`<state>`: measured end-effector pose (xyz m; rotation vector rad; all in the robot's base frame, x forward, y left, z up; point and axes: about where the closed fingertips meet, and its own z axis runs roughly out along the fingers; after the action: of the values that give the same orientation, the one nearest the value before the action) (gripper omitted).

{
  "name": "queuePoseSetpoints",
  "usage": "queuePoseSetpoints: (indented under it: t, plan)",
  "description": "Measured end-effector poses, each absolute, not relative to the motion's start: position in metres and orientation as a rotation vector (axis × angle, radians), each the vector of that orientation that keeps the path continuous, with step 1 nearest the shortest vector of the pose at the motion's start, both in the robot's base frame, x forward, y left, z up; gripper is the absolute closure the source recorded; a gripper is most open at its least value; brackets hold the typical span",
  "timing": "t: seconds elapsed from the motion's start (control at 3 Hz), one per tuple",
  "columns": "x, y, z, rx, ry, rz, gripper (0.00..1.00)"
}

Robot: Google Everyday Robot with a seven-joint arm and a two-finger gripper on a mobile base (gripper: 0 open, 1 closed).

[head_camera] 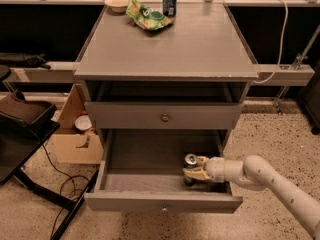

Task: Place redbull can into middle drawer

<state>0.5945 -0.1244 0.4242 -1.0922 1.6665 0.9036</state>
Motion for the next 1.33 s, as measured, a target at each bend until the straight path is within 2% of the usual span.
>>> queuePoseSetpoints:
  t: [0.67,1.0,1.33]
  plan:
    - [0.5945,-0.1243,0.4242,-1.092,1.666,0.904,0.13]
    - [0.5945,-0.1243,0.4242,-1.092,1.666,0.904,0.00]
    - [0.5958,-0.1191,0.4303,-1.083,1.665,0.913,0.00]
